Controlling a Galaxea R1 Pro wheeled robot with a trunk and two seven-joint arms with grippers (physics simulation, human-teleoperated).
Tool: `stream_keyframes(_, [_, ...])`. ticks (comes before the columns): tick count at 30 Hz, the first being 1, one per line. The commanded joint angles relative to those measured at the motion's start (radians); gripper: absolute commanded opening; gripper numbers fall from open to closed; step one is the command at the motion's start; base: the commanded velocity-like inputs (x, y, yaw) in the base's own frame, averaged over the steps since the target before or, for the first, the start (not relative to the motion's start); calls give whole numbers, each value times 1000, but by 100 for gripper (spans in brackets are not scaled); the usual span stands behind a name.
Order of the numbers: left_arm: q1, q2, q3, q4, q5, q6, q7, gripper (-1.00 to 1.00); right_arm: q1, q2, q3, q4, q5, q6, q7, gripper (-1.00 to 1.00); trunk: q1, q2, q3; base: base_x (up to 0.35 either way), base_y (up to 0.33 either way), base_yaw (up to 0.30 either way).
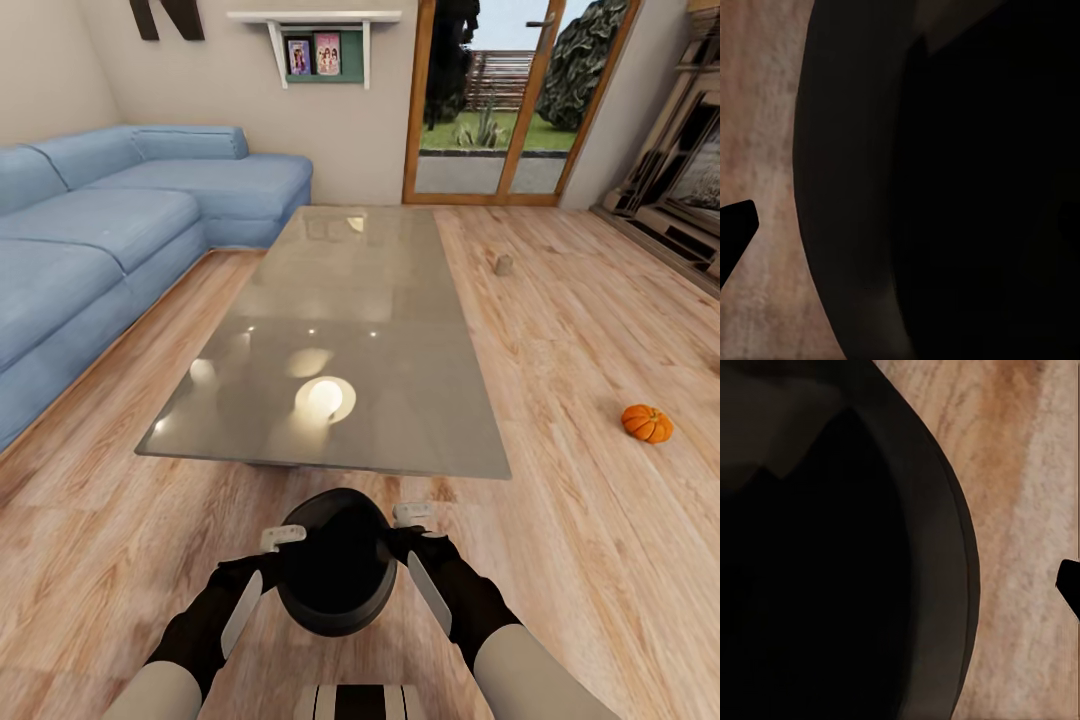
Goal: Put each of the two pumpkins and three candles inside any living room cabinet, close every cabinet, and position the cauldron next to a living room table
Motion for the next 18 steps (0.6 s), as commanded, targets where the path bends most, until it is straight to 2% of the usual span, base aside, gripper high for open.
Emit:
stream_keyframes(1, [0,0,-1,-1,7,5,1,100,0,0,1,-1,-9,4,-6,100,-1,0,3,0,0,0])
stream_keyframes(10, [0,0,-3,-1,9,6,1,100,0,0,1,-1,-9,4,-6,100,-5,2,38,0,0,0])
stream_keyframes(18, [0,0,-1,-1,9,6,1,100,0,0,1,-1,-9,8,-6,100,-5,2,38,0,0,0])
